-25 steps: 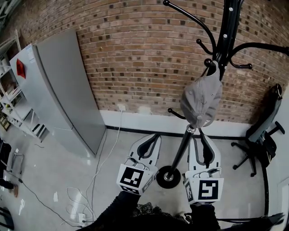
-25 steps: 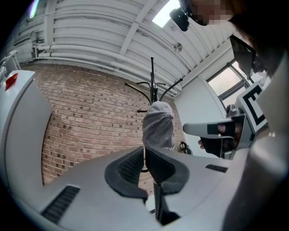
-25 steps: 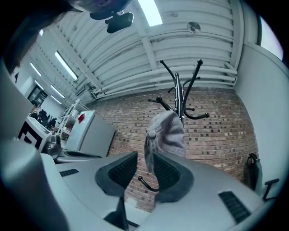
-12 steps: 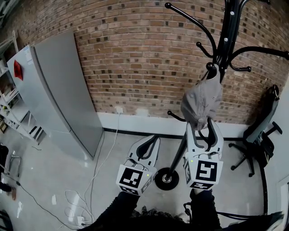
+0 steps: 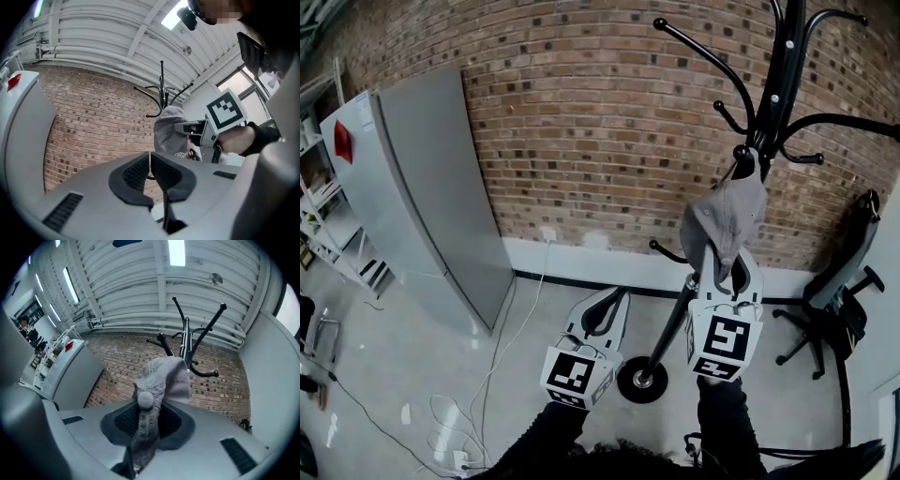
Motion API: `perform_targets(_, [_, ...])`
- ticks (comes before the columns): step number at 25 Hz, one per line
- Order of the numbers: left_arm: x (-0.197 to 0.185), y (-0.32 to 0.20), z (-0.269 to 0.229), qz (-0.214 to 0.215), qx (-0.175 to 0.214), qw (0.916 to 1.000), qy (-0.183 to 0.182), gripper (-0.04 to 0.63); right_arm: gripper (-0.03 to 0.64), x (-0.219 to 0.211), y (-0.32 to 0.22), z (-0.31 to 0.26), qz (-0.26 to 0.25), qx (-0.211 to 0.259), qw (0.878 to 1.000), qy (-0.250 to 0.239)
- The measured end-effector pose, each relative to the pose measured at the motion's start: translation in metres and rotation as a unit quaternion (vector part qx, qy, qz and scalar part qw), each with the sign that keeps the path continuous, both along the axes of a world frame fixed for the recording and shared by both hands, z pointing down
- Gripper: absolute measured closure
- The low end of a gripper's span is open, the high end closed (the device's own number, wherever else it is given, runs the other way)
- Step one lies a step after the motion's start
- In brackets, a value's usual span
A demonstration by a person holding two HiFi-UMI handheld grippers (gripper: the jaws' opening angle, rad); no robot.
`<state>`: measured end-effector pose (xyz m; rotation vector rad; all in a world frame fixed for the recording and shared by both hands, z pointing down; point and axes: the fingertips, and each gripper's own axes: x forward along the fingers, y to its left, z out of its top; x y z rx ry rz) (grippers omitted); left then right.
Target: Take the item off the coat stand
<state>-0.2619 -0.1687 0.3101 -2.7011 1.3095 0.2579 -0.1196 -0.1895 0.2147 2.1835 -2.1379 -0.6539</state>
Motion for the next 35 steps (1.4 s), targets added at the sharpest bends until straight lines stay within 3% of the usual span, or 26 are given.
perform_targets(1, [0.000, -0.001, 0.000, 0.000, -0.002, 1.0000, 0.001, 0.575, 0.569, 0.001, 0.002, -0.002, 0.002, 0.003, 1.000, 0.001])
perform_targets(3, [0.000, -0.002, 0.001, 0.001, -0.004, 1.0000, 0.001, 0.575, 0.584, 0.002, 0.004, -0.003, -0.004, 0.005, 1.000, 0.003])
perform_targets(9, [0.007, -0.003, 0.001, 0.006, -0.003, 1.0000, -0.001, 0.575, 0.591, -0.003, 0.015, -0.015, -0.025, 0.016, 0.999, 0.013])
perform_targets(19, [0.009, -0.002, -0.001, 0.011, -0.001, 0.9999, 0.006, 0.575, 0.591, -0.027, 0.043, -0.063, -0.042, 0.079, 0.994, 0.066])
perform_targets(24, [0.002, -0.003, 0.001, 0.003, -0.003, 1.0000, 0.008, 0.575, 0.591, -0.043, 0.057, -0.080, -0.070, 0.095, 0.991, 0.067])
perform_targets(35, [0.006, -0.004, 0.002, 0.001, -0.007, 0.9999, 0.009, 0.575, 0.591, -0.060, 0.092, -0.059, -0.120, 0.097, 0.986, 0.063])
